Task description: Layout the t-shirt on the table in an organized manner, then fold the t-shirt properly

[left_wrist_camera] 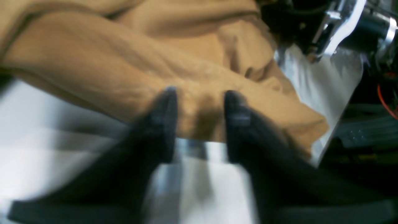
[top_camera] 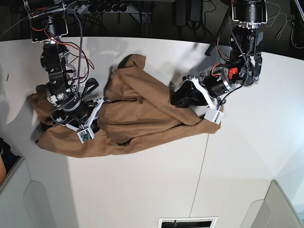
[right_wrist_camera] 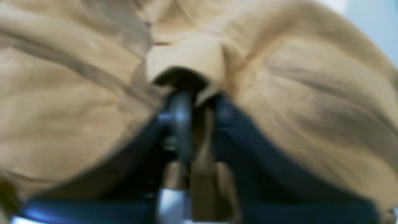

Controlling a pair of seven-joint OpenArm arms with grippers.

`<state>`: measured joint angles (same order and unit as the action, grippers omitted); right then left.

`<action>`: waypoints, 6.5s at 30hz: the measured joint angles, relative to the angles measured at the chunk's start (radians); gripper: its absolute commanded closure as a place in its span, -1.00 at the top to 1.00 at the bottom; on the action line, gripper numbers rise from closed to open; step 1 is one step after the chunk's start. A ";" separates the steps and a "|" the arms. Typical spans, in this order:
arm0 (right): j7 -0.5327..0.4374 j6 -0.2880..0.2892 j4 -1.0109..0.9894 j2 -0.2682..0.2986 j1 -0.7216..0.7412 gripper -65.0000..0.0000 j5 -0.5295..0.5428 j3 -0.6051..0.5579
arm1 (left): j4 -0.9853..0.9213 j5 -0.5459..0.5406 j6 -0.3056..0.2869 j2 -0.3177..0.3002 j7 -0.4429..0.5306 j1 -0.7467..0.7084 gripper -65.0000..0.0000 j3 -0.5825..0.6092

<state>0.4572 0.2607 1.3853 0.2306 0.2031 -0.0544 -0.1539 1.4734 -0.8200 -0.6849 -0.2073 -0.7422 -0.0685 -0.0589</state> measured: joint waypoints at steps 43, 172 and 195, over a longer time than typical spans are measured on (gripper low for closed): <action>0.098 0.008 0.023 -0.009 0.105 -1.00 0.119 0.160 | -0.051 0.534 0.184 0.142 0.286 0.186 -0.73 0.308; 0.285 0.036 0.396 0.084 -0.193 -1.00 0.341 0.507 | 0.176 -0.095 -0.009 -0.463 -0.177 -0.037 -1.00 -0.167; 0.309 0.027 0.397 0.076 -0.478 0.11 0.443 0.507 | 0.176 -0.062 -0.008 -0.469 -0.174 -0.209 -0.19 -0.167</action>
<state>0.7662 0.2882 1.7821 0.3061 -0.2752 0.3885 0.3534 1.6497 -0.8818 -0.6930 -0.6762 -0.9161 -0.2771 -0.2256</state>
